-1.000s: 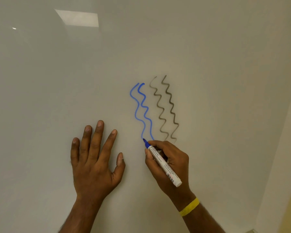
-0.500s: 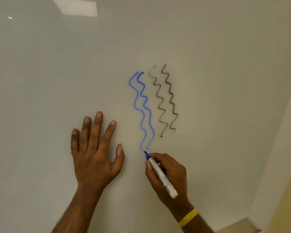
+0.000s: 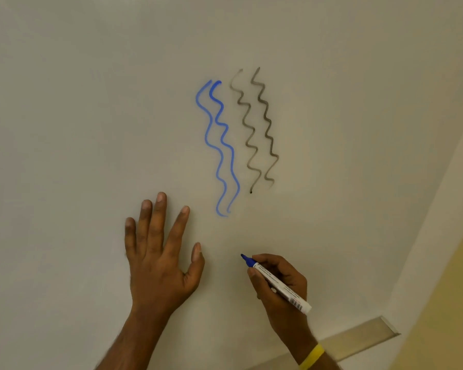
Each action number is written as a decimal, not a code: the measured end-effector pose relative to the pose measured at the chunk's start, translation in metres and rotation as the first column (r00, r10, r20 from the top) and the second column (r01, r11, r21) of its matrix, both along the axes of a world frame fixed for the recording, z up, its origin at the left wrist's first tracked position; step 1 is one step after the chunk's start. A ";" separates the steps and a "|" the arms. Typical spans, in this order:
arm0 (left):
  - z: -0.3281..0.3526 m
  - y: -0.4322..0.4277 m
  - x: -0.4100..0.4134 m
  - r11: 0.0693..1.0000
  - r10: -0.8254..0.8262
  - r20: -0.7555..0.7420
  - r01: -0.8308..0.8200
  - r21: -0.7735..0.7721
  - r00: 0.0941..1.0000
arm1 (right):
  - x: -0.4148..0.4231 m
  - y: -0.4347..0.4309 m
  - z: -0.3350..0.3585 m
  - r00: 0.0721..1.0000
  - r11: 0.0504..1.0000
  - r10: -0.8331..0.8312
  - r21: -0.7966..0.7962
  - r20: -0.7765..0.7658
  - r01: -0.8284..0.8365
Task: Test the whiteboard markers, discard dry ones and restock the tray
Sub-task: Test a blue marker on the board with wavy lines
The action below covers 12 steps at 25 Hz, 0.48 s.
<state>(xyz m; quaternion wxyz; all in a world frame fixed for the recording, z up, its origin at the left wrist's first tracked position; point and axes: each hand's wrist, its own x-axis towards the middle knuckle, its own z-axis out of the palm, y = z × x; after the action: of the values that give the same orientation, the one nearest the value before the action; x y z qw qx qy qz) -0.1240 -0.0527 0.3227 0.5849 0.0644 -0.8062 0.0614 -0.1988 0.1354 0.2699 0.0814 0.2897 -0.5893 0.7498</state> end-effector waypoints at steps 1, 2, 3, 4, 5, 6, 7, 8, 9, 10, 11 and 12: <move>-0.013 0.006 0.002 1.000 -0.025 0.027 0.025 0.005 0.999 | 0.000 0.004 -0.007 1.000 1.000 0.015 0.004 0.025 -0.015; -0.026 0.012 0.004 0.999 -0.051 0.055 0.051 0.014 0.997 | 0.000 0.009 -0.013 0.998 1.000 0.027 0.004 0.051 -0.027; -0.039 0.019 0.006 0.997 -0.078 0.090 0.076 0.028 0.993 | -0.001 0.013 -0.018 0.995 0.999 0.036 0.002 0.088 -0.037; -0.053 0.026 0.008 0.993 -0.113 0.131 0.107 0.048 0.985 | -0.001 0.017 -0.025 0.990 0.999 0.041 0.001 0.137 -0.042; -0.067 0.031 0.011 0.987 -0.156 0.172 0.146 0.068 0.973 | -0.002 0.021 -0.032 0.982 0.999 0.049 0.000 0.183 -0.050; -0.083 0.035 0.013 0.978 -0.203 0.219 0.188 0.086 0.954 | -0.003 0.025 -0.040 0.973 0.998 0.059 0.001 0.223 -0.061; -0.100 0.039 0.016 0.969 -0.246 0.272 0.225 0.105 0.930 | -0.003 0.029 -0.049 0.964 0.997 0.067 0.006 0.257 -0.071; -0.117 0.043 0.018 0.960 -0.279 0.330 0.252 0.124 0.902 | -0.003 0.032 -0.058 0.955 0.997 0.071 0.012 0.287 -0.078; -0.136 0.048 0.021 0.951 -0.308 0.392 0.267 0.157 0.867 | -0.003 0.036 -0.069 0.944 0.997 0.072 0.017 0.321 -0.082; -0.153 0.052 0.022 0.941 -0.335 0.447 0.273 0.200 0.829 | -0.003 0.038 -0.079 0.933 0.996 0.071 0.018 0.353 -0.083; -0.169 0.056 0.024 0.932 -0.358 0.497 0.269 0.243 0.791 | -0.002 0.040 -0.088 0.918 0.996 0.070 0.021 0.389 -0.084; -0.184 0.058 0.025 0.925 -0.373 0.541 0.257 0.280 0.754 | -0.002 0.042 -0.098 0.901 0.996 0.064 0.026 0.428 -0.083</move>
<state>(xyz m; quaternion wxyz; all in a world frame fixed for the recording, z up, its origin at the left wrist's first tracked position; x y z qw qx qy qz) -0.0989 0.0056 0.1389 0.3013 -0.0398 -0.9476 -0.0982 -0.2008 0.1777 0.1722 -0.0840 0.1422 -0.5978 0.7844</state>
